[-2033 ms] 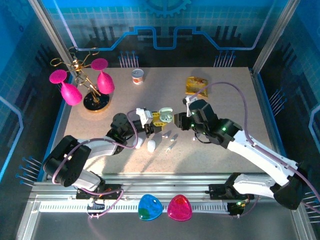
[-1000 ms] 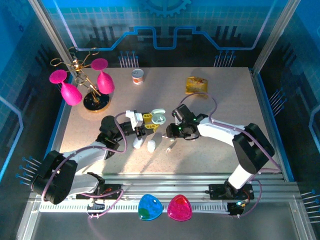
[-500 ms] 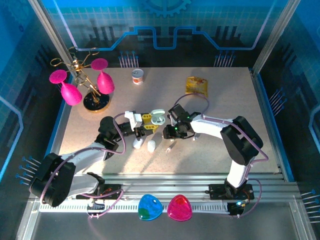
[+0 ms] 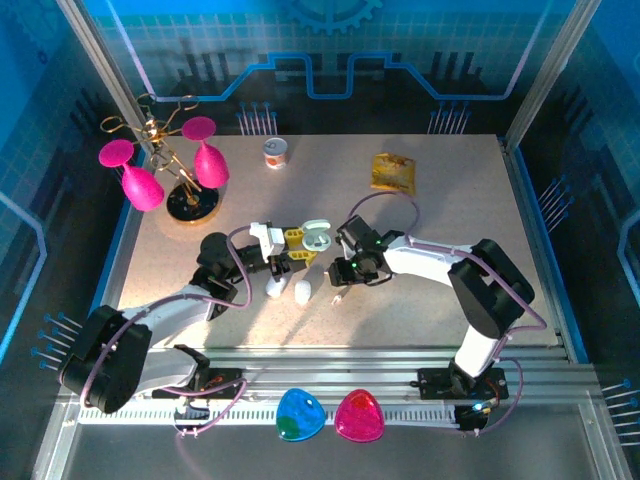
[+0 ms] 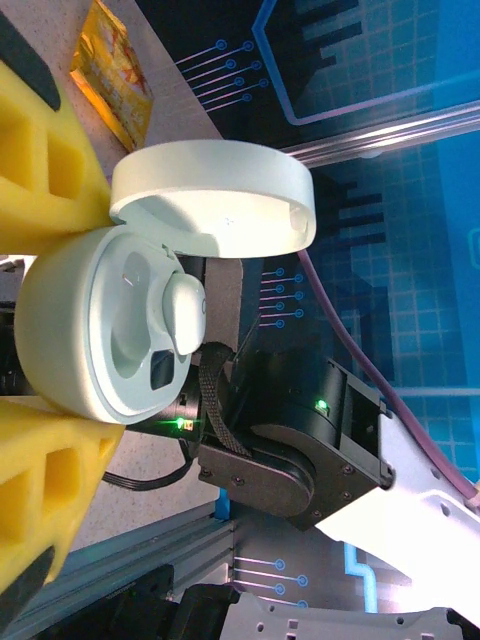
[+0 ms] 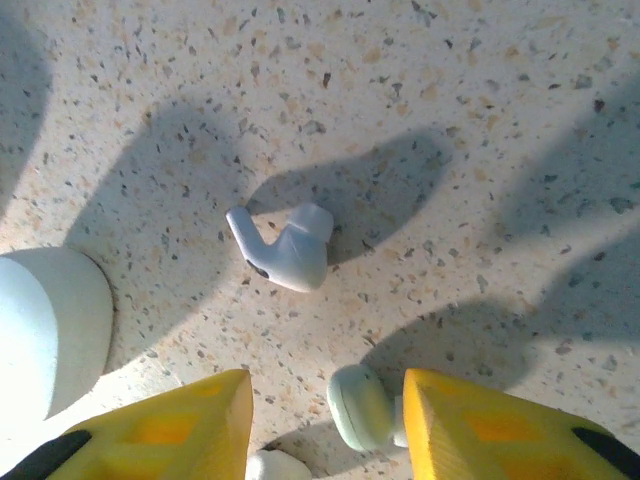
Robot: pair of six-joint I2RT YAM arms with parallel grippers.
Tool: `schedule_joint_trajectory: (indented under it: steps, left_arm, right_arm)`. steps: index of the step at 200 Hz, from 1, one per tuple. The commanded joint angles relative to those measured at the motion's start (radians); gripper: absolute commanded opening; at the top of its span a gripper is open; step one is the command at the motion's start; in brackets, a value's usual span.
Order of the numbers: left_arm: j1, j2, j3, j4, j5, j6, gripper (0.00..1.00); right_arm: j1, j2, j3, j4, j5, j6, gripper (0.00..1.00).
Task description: Insert the wireless bluetooth earbuds into the charging case
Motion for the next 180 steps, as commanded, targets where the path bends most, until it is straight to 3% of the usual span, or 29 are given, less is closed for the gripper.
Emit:
schedule_joint_trajectory:
  steps: [1,31,102,180]
  left_arm:
    - [0.010,-0.003,-0.002,0.039,0.025,-0.011,0.19]
    - [0.008,-0.024,-0.009,0.021,0.020,-0.003,0.19]
    - [0.009,-0.034,-0.012,0.017,0.023,-0.005,0.19]
    - [0.009,-0.033,-0.023,0.022,0.021,-0.002,0.19]
  right_arm:
    - [0.027,-0.009,0.051,-0.094,0.104,-0.057,0.41]
    - [0.048,-0.006,0.079,-0.131,0.167,-0.097,0.40]
    - [0.099,0.084,0.189,-0.241,0.201,-0.128,0.30]
    - [0.116,0.155,0.223,-0.271,0.226,-0.161,0.27]
